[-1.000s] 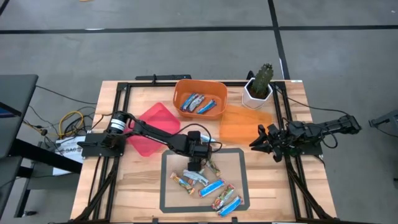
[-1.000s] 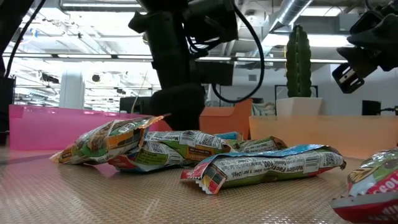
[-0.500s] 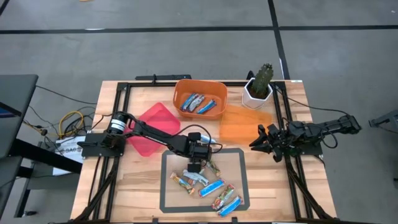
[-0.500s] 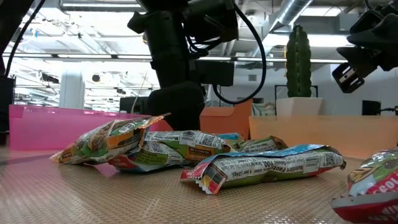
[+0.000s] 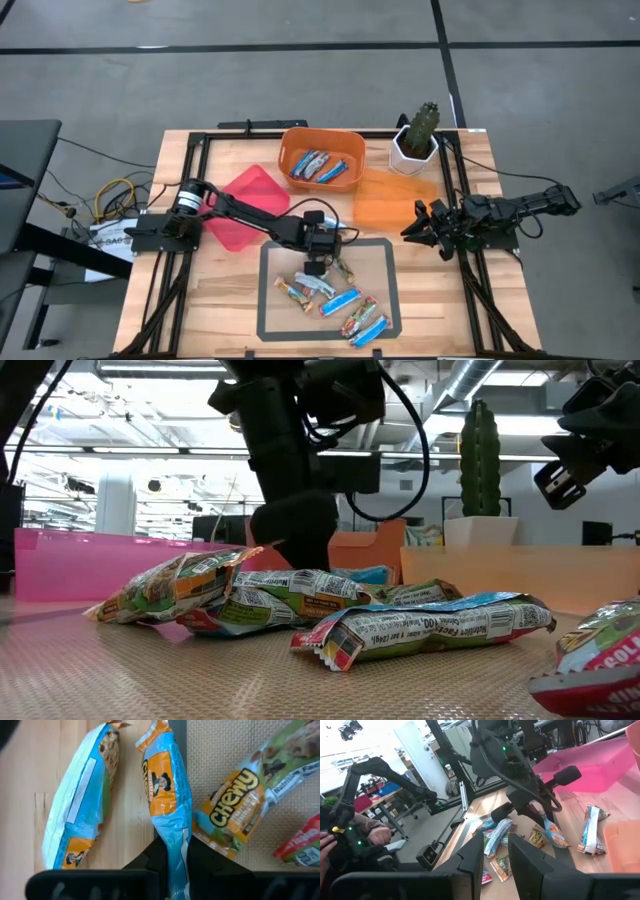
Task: Pick and place Granola Bars by type
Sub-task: Put the yellow granola bar into the light orange bin
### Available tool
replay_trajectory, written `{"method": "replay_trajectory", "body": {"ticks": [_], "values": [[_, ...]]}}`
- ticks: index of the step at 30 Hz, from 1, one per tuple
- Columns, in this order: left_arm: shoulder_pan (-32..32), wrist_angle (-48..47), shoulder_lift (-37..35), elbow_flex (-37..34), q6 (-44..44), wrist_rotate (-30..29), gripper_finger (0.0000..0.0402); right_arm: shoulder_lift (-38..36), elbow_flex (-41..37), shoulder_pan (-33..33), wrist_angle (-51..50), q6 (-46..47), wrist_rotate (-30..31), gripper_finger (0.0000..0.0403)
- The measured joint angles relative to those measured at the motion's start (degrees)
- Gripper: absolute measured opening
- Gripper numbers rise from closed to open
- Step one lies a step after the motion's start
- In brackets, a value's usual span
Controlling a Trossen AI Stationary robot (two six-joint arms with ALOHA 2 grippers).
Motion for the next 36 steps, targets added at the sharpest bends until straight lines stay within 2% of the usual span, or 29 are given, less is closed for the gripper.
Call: {"method": "replay_trajectory", "body": {"ticks": [13,25,30,36], "values": [[-0.5,0.0,-5.0,0.0,0.3,-2.1,0.0037,0.0,0.0,0.0,0.0,0.0,0.0,0.0082],[-0.5,5.9,-14.7,0.0,-4.7,-13.1,0.0036,0.0,0.0,0.0,0.0,0.0,0.0,0.0082],[-0.5,7.2,-18.0,0.0,-6.0,-16.1,0.0036,0.0,0.0,0.0,0.0,0.0,0.0,0.0082],[-0.3,7.4,-18.3,0.0,-6.4,-17.4,0.0036,0.0,0.0,0.0,0.0,0.0,0.0,0.0082]]}}
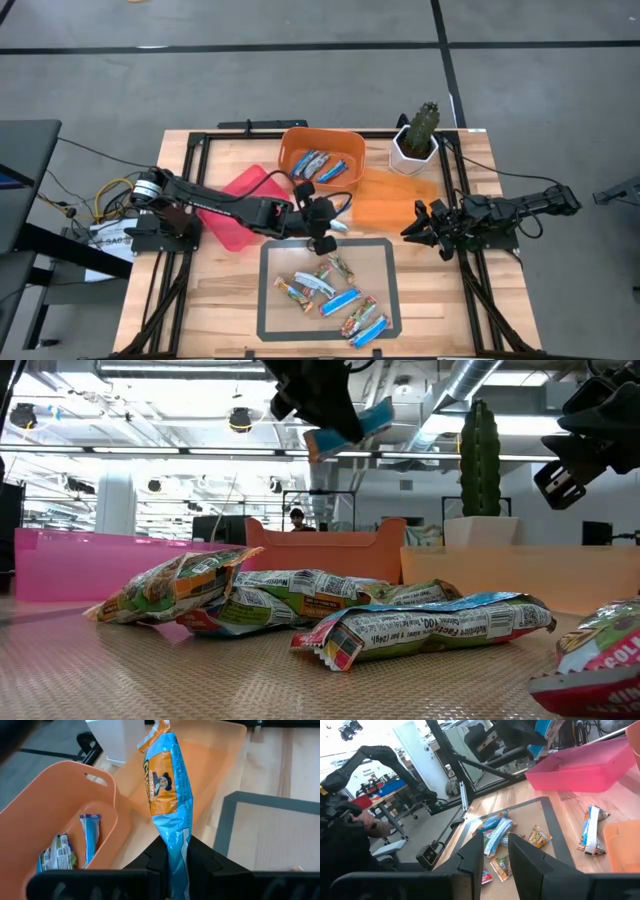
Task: Pick and place Granola Bars by type
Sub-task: Put the yellow granola bar into the light orange bin
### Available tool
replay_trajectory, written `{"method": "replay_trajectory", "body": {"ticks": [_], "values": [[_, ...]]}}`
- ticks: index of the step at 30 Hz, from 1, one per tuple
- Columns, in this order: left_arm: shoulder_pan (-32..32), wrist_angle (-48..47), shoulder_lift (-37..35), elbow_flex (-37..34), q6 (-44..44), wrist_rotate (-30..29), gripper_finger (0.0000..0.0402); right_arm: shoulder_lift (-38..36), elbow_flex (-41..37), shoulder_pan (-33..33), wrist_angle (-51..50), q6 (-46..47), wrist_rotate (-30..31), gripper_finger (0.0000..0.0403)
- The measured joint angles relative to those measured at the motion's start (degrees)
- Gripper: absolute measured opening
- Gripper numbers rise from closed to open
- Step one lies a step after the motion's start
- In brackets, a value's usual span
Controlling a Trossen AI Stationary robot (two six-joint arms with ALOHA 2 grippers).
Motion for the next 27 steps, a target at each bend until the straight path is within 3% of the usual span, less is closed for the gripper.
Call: {"method": "replay_trajectory", "body": {"ticks": [9,14,22,27], "values": [[2.0,4.6,0.3,-0.3,-3.0,-1.9,0.0036,0.0,0.0,0.0,0.0,0.0,0.0,0.0082],[4.8,17.6,0.3,-5.3,-4.5,-2.1,0.0036,0.0,0.0,0.0,0.0,0.0,0.0,0.0082],[8.6,40.6,0.3,-14.9,-14.0,3.6,0.0036,0.0,0.0,0.0,0.0,0.0,0.0,0.0082],[10.0,47.2,0.3,-17.7,-21.2,6.5,0.0036,0.0,0.0,0.0,0.0,0.0,0.0,0.0082]]}}
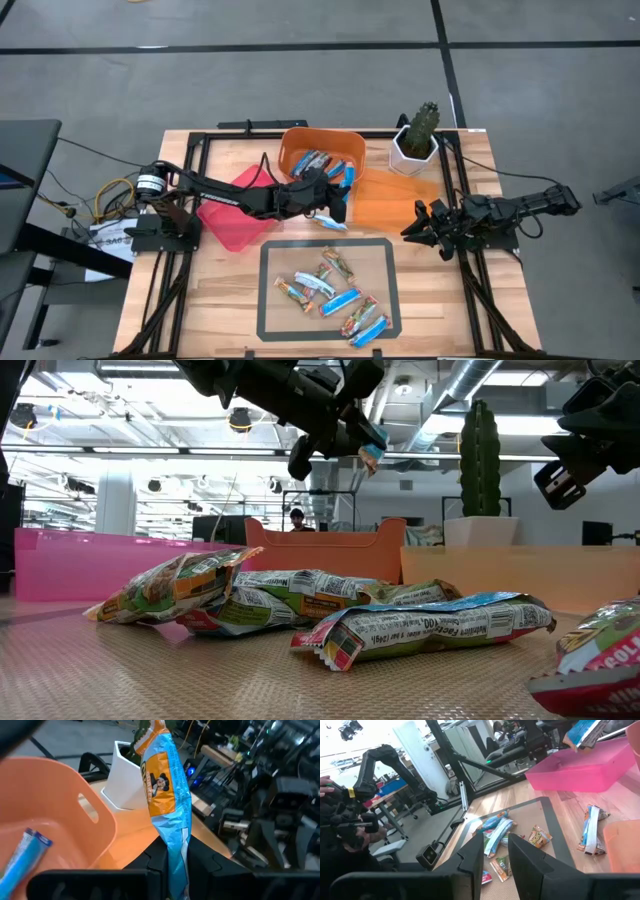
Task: Pick and place Granola Bars by type
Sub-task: Put the yellow granola bar into the light orange bin
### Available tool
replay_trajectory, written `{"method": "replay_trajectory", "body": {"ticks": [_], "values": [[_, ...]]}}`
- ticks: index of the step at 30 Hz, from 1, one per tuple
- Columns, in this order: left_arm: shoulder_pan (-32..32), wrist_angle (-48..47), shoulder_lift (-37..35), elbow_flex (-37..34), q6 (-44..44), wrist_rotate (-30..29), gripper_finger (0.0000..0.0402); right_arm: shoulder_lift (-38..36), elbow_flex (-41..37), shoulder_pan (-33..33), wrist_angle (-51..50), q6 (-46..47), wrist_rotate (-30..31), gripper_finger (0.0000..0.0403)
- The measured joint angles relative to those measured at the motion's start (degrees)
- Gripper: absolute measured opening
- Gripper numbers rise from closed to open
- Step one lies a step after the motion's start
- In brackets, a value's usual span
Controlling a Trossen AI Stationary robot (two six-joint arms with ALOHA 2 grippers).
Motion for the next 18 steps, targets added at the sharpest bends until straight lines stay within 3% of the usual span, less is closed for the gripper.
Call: {"method": "replay_trajectory", "body": {"ticks": [12,18], "values": [[0.3,0.9,0.0,0.0,-2.0,0.8,0.0036,0.0,0.0,0.0,0.0,0.0,0.0,0.0082],[0.7,1.0,4.7,3.3,-2.3,1.8,0.0036,0.0,0.0,0.0,-0.2,0.0,0.0,0.0082]]}}
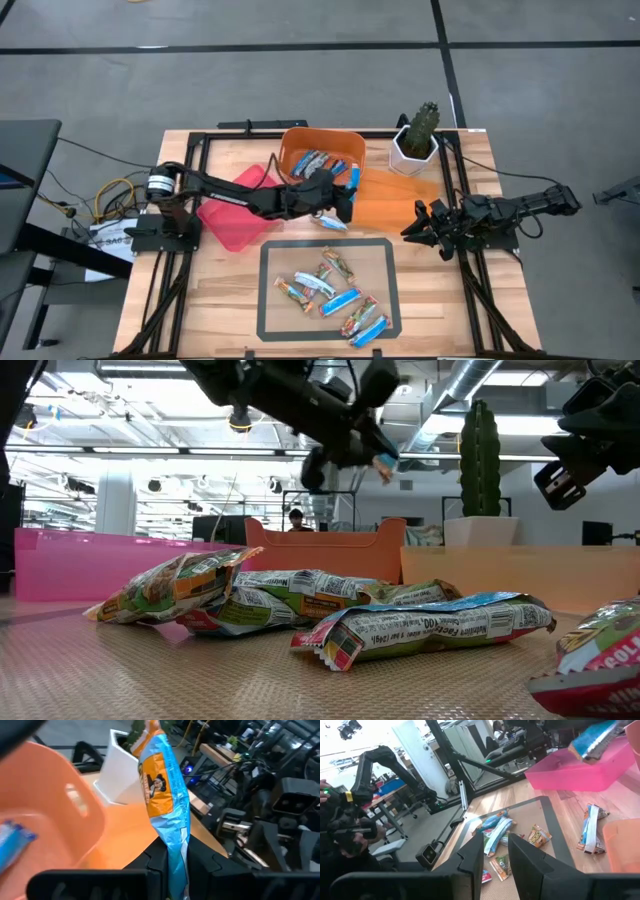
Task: Pick and place Granola Bars by type
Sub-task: Put the yellow granola bar into the light orange bin
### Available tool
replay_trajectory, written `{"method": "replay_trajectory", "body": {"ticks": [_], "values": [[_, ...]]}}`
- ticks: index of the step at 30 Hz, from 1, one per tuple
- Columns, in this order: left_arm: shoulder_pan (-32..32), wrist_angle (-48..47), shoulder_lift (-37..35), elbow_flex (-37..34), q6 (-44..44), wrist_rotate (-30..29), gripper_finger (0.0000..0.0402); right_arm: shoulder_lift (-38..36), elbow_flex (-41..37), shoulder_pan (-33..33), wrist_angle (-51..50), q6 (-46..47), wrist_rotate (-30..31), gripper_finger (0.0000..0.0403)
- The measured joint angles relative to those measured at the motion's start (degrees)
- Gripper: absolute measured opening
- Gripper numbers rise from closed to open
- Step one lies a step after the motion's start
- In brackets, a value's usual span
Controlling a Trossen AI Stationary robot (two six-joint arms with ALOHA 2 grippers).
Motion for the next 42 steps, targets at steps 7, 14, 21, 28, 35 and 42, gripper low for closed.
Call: {"method": "replay_trajectory", "body": {"ticks": [7,14,21,28,35,42], "values": [[1.2,-1.9,8.6,9.0,3.6,1.9,0.0036,0.0,0.0,0.0,0.2,0.0,0.0,0.0082],[2.7,-9.9,16.1,18.9,3.2,3.4,0.0036,0.0,0.0,0.0,0.2,0.0,0.0,0.0082],[3.1,-15.5,19.1,23.2,1.4,6.2,0.0036,0.0,0.0,0.0,0.3,0.0,0.0,0.0082],[3.6,-17.1,19.0,23.0,-0.7,4.9,0.0040,0.0,0.0,0.0,0.2,0.0,0.0,0.0082],[3.6,-17.4,19.0,23.0,-0.9,4.9,0.0097,0.0,0.0,0.0,0.2,0.0,0.0,0.0082],[3.7,-17.4,19.0,23.0,-3.4,1.5,0.0152,0.0,0.0,0.0,0.2,0.0,0.0,0.0082]]}}
